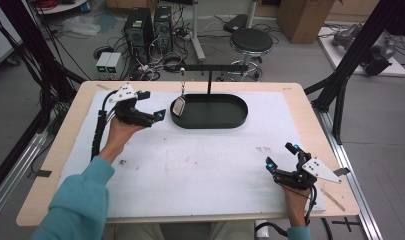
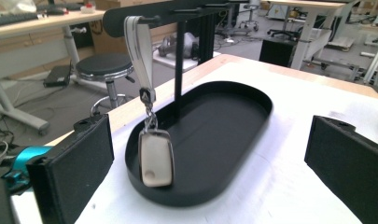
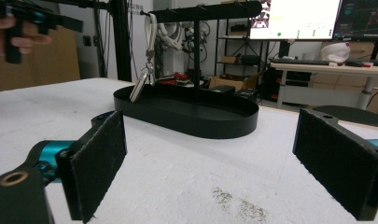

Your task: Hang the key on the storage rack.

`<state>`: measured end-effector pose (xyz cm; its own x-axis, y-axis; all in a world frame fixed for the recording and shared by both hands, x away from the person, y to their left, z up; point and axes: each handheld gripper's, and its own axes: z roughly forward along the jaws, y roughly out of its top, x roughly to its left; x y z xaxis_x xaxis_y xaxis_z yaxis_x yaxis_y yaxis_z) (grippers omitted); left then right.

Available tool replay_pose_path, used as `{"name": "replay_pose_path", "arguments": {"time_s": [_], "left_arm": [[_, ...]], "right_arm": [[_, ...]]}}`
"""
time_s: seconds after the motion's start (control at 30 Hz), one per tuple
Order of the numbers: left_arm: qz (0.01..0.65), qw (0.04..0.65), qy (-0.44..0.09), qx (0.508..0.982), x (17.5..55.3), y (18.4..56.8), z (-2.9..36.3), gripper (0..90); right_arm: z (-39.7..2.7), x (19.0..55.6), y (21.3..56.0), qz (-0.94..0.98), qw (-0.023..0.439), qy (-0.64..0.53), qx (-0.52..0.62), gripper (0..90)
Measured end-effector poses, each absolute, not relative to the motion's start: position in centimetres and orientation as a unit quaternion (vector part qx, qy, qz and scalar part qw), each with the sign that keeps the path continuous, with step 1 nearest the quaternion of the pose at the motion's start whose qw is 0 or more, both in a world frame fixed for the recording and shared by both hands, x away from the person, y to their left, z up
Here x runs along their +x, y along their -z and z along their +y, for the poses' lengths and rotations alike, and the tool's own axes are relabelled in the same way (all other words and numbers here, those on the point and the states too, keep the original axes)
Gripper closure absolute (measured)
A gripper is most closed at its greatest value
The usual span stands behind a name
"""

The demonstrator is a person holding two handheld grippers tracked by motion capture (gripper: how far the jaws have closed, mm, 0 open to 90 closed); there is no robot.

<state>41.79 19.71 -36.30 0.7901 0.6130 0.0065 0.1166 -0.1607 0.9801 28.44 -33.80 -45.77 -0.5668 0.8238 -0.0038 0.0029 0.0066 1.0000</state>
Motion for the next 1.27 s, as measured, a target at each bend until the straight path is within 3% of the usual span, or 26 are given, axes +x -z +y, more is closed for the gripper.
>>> {"name": "replay_pose_path", "arguments": {"time_s": [0.4,0.7,0.87,1.27], "left_arm": [[0.252,0.623,-0.231,0.703,33.0,40.6,23.8,1.7],[0.282,0.665,-0.245,0.647,28.0,44.7,25.7,1.7],[0.293,0.674,-0.264,0.624,26.8,45.6,26.6,1.7],[0.278,0.666,-0.289,0.629,26.6,45.8,26.3,1.7]], "right_arm": [[-33.7,28.4,45.8,0.629,0.332,-0.622,0.327,9.1],[-33.7,28.3,45.8,0.629,0.336,-0.622,0.323,9.1],[-33.7,28.3,45.8,0.628,0.333,-0.623,0.327,9.1],[-33.7,28.4,45.8,0.629,0.334,-0.621,0.326,9.1]]}}
